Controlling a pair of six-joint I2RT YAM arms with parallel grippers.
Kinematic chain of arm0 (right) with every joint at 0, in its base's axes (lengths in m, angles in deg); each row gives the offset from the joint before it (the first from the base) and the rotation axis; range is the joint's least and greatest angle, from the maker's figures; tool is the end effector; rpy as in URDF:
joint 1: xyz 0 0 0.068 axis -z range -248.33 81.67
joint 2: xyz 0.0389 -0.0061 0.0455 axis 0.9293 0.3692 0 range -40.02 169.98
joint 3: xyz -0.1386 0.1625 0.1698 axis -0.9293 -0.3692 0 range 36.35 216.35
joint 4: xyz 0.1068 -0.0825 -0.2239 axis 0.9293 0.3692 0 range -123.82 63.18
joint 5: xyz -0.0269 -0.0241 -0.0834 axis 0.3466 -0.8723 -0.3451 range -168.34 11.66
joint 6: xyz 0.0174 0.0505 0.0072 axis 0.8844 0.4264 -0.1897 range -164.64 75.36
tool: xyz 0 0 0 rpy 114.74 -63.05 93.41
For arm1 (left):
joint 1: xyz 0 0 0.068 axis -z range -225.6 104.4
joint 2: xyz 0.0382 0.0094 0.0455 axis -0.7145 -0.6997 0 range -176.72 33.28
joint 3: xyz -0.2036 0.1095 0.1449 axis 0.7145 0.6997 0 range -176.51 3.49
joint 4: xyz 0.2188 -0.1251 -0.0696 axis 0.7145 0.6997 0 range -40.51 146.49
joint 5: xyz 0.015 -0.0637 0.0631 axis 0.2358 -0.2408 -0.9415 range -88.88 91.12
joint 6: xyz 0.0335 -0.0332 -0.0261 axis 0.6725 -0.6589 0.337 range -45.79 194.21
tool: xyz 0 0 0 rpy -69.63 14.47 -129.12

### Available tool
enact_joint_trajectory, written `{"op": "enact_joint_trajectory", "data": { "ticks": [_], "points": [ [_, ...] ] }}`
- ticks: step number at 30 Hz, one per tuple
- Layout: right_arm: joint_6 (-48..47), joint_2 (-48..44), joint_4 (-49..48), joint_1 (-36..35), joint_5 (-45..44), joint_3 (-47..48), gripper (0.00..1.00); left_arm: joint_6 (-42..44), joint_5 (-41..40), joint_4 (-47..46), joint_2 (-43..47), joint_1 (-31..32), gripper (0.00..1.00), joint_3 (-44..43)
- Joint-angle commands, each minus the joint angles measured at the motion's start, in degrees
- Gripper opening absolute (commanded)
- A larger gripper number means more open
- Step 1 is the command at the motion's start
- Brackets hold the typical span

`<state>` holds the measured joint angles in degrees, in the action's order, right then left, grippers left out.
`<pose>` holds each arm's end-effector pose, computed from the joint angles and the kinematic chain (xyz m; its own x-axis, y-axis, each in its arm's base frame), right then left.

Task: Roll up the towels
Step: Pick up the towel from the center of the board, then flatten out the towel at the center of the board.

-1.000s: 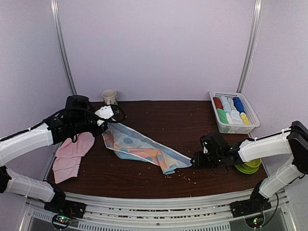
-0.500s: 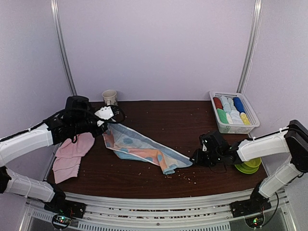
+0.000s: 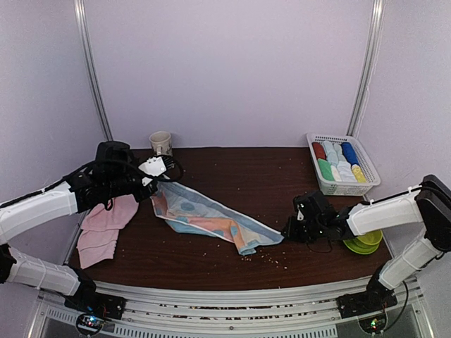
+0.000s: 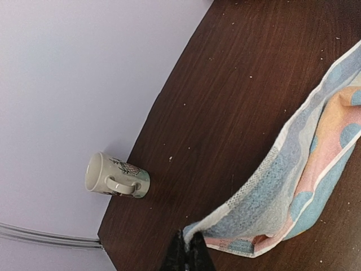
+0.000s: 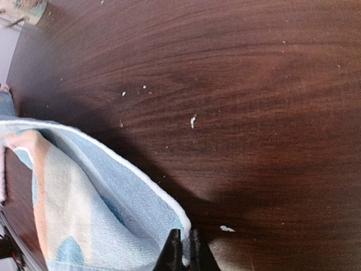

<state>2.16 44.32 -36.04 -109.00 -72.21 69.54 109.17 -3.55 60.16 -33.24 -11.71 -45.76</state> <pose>0.1995 0.1764 0.1407 -0.9025 0.1801 -0.3911 -0.0632 0.8431 0.5341 0.2203 -0.1445 0.2890 -0.0346 0.7112 -0.7022 0.6295 0.5612 0.5374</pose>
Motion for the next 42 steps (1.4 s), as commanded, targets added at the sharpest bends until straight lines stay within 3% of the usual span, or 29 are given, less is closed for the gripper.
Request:
{"op": "enact_joint_trajectory", "data": {
  "ticks": [1,16,25,33,37,42],
  "points": [
    [0.0,0.4,0.3,0.4,-1.4,1.2,0.0,-0.6,1.0,-2.1,1.1,-0.4,0.0,0.0],
    [-21.0,-14.4,19.2,0.4,-21.1,22.6,0.0,-4.4,-2.6,6.0,0.0,-1.0,0.0,-15.5],
    [-30.3,-29.4,20.6,-0.7,-20.3,19.9,0.0,-4.2,-5.2,11.0,8.5,-1.1,0.0,-15.4],
    [-31.9,-43.5,18.8,-4.0,-15.7,15.3,0.0,-2.7,5.8,19.5,22.2,-1.2,0.0,-12.2],
    [-29.9,-43.8,19.3,-4.6,-19.9,13.8,0.0,-4.5,6.0,22.9,23.3,-1.3,0.0,-11.4],
    [-27.4,-33.4,19.8,-4.6,-31.5,14.8,0.0,-8.1,0.3,22.4,15.1,-1.4,0.0,-7.6]
  ]
}}
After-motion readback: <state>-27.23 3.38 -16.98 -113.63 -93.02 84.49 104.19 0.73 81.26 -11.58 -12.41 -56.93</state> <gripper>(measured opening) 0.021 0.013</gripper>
